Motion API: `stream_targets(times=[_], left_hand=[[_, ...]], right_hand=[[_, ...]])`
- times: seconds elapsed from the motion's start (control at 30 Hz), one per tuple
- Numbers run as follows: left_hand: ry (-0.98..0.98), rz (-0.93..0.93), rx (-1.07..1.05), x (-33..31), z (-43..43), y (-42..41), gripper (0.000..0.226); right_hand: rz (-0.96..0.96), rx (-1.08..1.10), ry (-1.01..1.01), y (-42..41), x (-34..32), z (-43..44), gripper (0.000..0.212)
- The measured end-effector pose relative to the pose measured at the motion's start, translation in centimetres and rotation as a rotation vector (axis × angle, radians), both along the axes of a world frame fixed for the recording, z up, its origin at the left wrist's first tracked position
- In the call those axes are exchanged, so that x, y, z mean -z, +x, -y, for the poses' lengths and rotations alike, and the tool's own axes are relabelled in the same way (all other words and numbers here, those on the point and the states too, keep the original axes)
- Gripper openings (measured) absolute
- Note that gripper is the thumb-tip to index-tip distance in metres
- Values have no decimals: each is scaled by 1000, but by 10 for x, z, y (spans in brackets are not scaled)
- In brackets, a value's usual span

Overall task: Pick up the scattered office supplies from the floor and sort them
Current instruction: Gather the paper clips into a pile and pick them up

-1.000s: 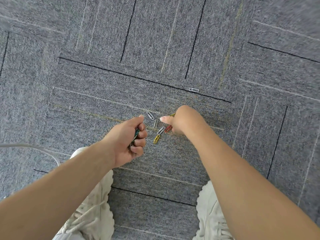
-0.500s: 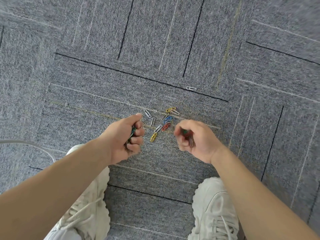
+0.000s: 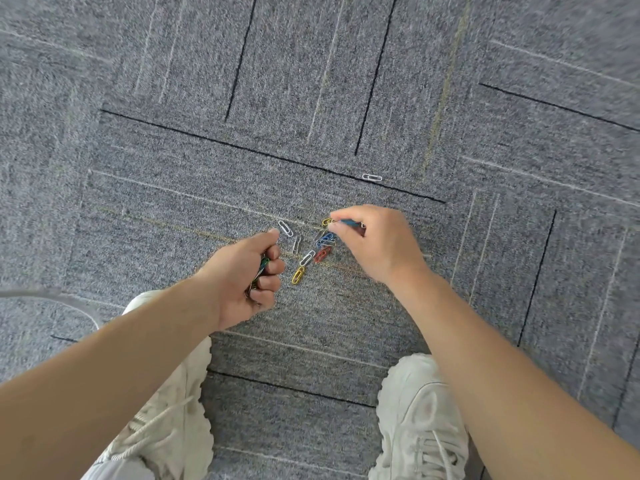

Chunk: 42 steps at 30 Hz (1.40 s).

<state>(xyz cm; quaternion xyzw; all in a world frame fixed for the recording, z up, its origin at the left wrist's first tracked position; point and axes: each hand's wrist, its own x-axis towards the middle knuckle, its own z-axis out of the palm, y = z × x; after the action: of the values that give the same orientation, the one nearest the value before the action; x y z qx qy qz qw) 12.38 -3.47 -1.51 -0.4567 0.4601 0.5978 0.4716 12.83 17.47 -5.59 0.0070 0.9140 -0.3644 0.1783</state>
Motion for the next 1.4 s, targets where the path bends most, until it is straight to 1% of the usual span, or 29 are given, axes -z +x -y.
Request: stream_targets(times=[0.1,0.2,0.3,0.4,0.5,0.53,0.6,0.63,0.7,0.73,0.8,0.87,0.9,0.97,1.03,1.07,1.1,1.13,1.17,1.2,1.23,1.3,1.33,1.4], left_hand=[[4,0,-1,-1,0,0,35],[7,-10,9,0,0,0,36],[15,-3,6,2,1,1,37],[19,1,5,4,3,2,37],[15,5,1,3,3,2,37],[14,5,0,3,2,1,37],[10,3,3,2,2,1,36],[9,0,8,2,2,1,37],[9,-8,19,3,3,2,37],[11,-12,25,3,3,3,37],[8,-15,41,3,2,4,37],[4,-12,46,3,1,5,37],[3,-10,45,2,1,5,36],[5,-7,39,2,1,4,36],[9,-3,27,3,1,3,36],[10,-2,21,3,2,2,36],[9,0,16,4,2,2,37],[7,2,12,4,1,1,37],[4,3,12,4,1,1,37],[1,1,15,4,1,1,37],[-1,-1,19,4,0,1,37],[-7,-5,25,3,0,2,37],[-9,-8,26,3,-1,2,37],[-11,-10,25,3,-1,2,37]], right_hand=[[-85,-142,149,0,7,3,25],[-173,-190,188,10,14,5,24],[-253,-218,209,20,22,5,33],[-308,-270,296,31,26,8,39],[-351,-321,383,37,25,12,56],[-367,-333,391,37,24,12,56],[-404,-349,405,32,22,13,46],[-432,-353,413,29,22,14,37],[-471,-372,445,20,22,13,12],[-476,-361,463,14,21,14,14],[-451,-364,514,4,22,14,26],[-410,-366,533,-4,23,13,28],[-371,-365,510,-5,25,12,25],[-143,-258,319,-10,18,9,8],[79,-36,19,-12,7,7,8],[167,122,-151,-12,2,6,10],[261,305,-361,-11,-4,5,14],[363,489,-616,-9,-10,4,18],[464,645,-871,-7,-14,3,22],[543,755,-1086,-4,-17,3,21],[599,826,-1251,0,-20,4,17],[643,905,-1490,7,-24,6,8],[635,924,-1576,10,-24,7,7],[602,939,-1659,12,-26,9,15]])
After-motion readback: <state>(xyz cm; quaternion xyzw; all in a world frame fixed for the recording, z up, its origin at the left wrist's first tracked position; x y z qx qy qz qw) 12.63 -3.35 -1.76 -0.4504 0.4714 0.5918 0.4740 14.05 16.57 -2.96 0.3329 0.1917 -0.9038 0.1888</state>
